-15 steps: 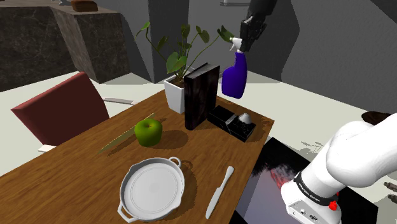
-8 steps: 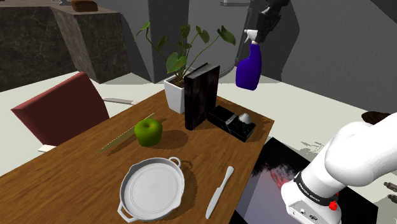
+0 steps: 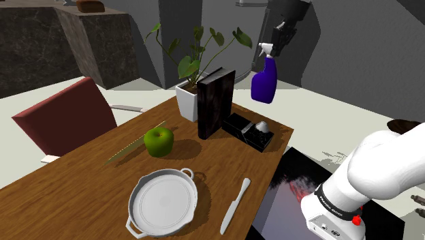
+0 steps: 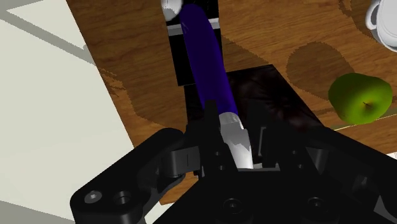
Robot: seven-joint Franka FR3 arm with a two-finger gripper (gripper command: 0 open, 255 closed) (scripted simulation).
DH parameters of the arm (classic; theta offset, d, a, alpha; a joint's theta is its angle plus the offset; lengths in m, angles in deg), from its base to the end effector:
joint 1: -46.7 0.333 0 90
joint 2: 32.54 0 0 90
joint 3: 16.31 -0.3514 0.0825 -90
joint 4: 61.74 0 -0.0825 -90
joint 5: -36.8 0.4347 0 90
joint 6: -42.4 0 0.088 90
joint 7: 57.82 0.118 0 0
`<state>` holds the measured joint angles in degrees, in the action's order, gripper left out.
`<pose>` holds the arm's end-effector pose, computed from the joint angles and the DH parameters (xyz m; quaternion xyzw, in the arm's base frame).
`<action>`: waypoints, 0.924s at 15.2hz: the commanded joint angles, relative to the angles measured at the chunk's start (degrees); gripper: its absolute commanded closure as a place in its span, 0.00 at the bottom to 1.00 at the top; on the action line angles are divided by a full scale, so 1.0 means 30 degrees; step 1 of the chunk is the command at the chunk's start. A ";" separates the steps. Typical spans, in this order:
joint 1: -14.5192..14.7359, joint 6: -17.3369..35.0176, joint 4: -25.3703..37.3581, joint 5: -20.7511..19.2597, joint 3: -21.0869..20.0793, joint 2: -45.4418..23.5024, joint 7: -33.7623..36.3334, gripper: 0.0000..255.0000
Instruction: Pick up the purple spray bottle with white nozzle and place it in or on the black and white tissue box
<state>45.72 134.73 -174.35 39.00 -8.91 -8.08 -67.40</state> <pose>0.4528 -0.0752 0.6706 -0.9982 -0.0151 -0.0414 0.0401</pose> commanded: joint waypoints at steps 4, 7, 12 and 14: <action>-0.0022 0.1297 -0.1629 -0.0026 -0.0027 0.0345 -0.0028 1.00; -0.0041 0.2051 -0.2526 -0.0040 -0.0020 0.0487 -0.0071 1.00; -0.0068 0.3311 -0.3944 -0.0057 0.0000 0.0642 -0.0151 1.00; -0.0077 0.3818 -0.4485 -0.0060 0.0011 0.0676 -0.0185 1.00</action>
<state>45.48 145.26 -186.79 38.81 -8.82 -6.17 -67.99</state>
